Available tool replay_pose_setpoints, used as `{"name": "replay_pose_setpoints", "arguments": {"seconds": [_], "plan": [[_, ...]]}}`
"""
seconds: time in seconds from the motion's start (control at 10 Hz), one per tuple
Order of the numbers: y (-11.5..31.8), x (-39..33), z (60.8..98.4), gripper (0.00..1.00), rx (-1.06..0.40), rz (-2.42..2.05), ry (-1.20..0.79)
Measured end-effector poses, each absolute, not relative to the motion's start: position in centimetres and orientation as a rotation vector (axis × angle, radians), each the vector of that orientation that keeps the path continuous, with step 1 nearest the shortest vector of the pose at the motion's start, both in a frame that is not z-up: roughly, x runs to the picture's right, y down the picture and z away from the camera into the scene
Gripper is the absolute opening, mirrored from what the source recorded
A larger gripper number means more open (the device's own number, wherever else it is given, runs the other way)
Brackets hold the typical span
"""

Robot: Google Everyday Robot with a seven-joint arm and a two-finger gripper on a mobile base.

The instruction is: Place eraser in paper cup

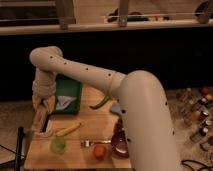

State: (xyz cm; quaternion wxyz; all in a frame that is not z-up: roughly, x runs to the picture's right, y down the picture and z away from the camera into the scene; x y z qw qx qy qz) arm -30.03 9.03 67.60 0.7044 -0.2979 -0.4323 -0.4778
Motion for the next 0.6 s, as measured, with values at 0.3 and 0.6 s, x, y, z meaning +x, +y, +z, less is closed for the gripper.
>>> {"name": "replay_pose_setpoints", "arguments": {"seconds": [0.3,0.6], "plan": [[9.6,-30.4,68.4,0.00,-0.698,-1.057,-1.016],[9.8,-30.5,69.2,0.00,-0.712,-1.045,-1.055]]}}
